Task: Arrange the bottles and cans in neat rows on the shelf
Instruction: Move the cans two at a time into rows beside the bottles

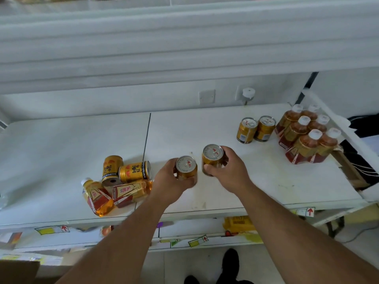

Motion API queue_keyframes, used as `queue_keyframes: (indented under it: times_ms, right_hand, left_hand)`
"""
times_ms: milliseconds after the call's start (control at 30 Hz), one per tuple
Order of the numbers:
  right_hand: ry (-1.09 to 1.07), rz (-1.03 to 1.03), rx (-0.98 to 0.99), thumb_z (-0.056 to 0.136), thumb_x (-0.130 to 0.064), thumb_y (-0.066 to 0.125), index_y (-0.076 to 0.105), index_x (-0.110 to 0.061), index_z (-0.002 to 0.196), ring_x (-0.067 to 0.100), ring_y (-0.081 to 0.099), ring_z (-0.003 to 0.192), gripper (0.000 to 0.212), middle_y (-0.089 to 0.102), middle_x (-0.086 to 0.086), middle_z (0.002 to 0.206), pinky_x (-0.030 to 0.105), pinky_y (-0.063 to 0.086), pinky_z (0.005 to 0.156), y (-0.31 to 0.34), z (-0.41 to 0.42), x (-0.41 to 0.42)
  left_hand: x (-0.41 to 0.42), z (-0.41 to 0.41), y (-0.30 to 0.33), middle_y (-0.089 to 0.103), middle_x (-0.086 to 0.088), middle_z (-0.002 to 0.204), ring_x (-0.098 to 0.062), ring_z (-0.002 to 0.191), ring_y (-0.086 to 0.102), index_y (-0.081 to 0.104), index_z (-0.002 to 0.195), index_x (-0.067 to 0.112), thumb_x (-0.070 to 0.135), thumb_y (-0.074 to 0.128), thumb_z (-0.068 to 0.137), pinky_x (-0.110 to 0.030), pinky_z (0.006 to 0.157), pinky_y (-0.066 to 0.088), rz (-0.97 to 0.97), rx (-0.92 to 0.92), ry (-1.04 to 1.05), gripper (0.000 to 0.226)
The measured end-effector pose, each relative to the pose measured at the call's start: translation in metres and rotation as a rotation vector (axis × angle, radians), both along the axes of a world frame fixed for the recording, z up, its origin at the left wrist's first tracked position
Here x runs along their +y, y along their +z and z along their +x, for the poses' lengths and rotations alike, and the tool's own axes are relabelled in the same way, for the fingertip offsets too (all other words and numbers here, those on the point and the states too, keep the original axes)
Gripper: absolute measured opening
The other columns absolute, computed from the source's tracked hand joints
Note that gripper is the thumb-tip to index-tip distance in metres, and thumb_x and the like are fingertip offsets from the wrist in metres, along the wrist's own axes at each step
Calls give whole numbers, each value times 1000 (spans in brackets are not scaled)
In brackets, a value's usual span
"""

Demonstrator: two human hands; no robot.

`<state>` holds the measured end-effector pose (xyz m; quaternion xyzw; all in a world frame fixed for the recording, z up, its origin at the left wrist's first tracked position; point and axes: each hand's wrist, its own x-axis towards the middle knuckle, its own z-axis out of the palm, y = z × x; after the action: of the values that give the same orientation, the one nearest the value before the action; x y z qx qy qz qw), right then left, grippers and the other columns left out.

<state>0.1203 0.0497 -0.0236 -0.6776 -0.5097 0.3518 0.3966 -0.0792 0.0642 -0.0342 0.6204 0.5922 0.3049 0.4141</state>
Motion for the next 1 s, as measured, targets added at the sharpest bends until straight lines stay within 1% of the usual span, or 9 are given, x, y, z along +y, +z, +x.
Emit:
queue_keyframes:
  times_ms: [100,167,333,400,467,567,633,833,1000]
  right_hand:
    - [-32,39,33,74,-25,86,53,-37,118,3,56,104,57,59,-23,108,16,44,85,10,3,-14]
    - [-44,58,37,74,-25,86,50,-42,114,2,56,104,56,57,-28,105,17,43,85,15,6,-24]
    - [-36,81,30,77,-25,85,50,-38,121,6,54,108,58,56,-21,110,12,39,80,30,15,-49]
    - [-31,97,24,78,-26,85,51,-34,128,6,53,108,61,55,-19,112,14,39,81,37,19,-62]
    - [-27,111,29,79,-26,85,51,-37,126,4,52,105,60,54,-22,109,15,38,81,43,25,-78]
    - [-18,137,46,78,-25,85,50,-41,118,1,54,104,55,57,-21,110,7,39,76,50,35,-101]
    - [-20,154,51,78,-26,85,54,-39,121,0,54,104,55,59,-20,112,3,38,75,54,41,-117]
    - [-36,170,51,78,-29,84,55,-31,133,6,55,111,62,59,-16,117,16,41,85,62,55,-169]
    - [-75,181,31,78,-32,84,54,-30,138,5,53,111,67,58,-14,121,18,40,87,73,59,-205]
  left_hand:
    - [-7,2,10,66,20,104,2,99,61,56,109,41,28,88,64,-22,83,52,30,-4,-28,57]
    - [-14,5,17,65,22,102,4,98,60,56,107,43,28,87,65,-19,82,50,47,4,-56,55]
    - [-38,14,30,64,26,100,6,97,59,56,107,46,29,86,65,-14,77,46,89,21,-89,55]
    - [-51,18,35,64,25,100,5,98,59,56,107,46,29,87,64,-16,80,47,103,18,-81,55]
    - [-65,23,41,65,25,101,5,99,59,57,108,45,30,86,64,-19,83,48,117,26,-77,54]
    - [-88,30,52,65,24,102,8,99,58,58,110,43,26,85,68,-10,78,44,114,17,-80,52]
    - [-105,36,59,65,24,103,10,97,58,59,112,41,24,85,70,-4,72,41,112,13,-87,52]
    - [-155,50,64,68,19,108,3,101,61,61,118,37,29,85,68,-21,85,50,130,19,-99,56]
    - [-185,53,72,67,19,109,0,102,61,60,120,36,32,85,68,-19,83,48,162,27,-121,58]
